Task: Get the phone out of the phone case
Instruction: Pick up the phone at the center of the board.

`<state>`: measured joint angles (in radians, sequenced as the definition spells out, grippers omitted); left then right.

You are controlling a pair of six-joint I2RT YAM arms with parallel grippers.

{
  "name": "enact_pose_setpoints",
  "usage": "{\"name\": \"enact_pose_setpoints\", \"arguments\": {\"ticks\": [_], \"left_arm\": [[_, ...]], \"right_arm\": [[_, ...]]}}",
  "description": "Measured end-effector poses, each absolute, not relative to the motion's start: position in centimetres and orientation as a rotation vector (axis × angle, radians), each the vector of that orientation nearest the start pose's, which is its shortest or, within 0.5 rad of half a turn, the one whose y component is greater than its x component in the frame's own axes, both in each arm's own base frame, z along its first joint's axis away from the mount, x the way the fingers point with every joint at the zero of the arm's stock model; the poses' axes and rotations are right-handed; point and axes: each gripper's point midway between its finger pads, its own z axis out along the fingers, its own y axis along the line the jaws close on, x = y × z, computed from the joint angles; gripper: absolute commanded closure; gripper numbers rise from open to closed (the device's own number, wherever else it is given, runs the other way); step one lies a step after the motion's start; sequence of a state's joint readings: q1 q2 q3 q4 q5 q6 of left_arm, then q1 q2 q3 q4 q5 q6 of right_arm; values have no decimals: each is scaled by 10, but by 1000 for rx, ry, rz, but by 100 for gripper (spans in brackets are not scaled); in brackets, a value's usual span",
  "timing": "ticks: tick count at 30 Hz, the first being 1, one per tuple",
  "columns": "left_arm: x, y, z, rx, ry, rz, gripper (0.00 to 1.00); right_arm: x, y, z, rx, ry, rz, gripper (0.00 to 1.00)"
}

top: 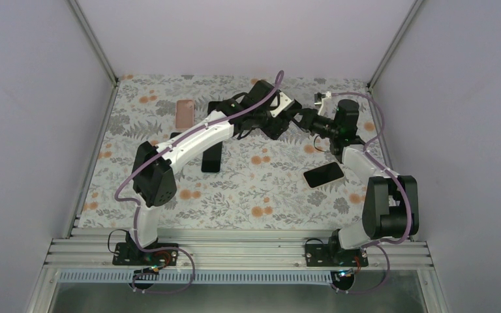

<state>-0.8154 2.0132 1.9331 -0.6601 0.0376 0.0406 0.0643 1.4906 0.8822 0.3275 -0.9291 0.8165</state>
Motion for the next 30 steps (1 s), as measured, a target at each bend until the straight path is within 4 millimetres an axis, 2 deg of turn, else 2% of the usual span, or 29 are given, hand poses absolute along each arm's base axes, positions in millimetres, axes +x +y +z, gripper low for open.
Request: {"name": "enact_pose_setpoints", "arguments": {"ticks": [3, 7, 9, 14, 21, 25, 30], "left_arm": [[382, -415, 226, 994, 2131, -432, 36], [381, -414, 226, 995, 2126, -432, 8], [380, -413, 226, 998, 2118, -431, 0], [372, -403, 236, 1006, 2093, -420, 0], [352, -376, 254, 1022, 2057, -408, 0], [339, -361, 263, 1050, 2035, -480, 0], [338, -337, 286, 1051, 1988, -626, 0]], "right_arm": [[394, 163, 237, 32, 1994, 1444, 96], [394, 163, 236, 34, 1996, 1444, 96], [394, 163, 237, 32, 1997, 1449, 96], [396, 154, 241, 43, 1985, 1439, 96], [394, 144, 256, 26, 1946, 1426, 96], [385, 147, 274, -72, 1906, 1423, 96], [367, 155, 305, -260, 1838, 1429, 96]]}}
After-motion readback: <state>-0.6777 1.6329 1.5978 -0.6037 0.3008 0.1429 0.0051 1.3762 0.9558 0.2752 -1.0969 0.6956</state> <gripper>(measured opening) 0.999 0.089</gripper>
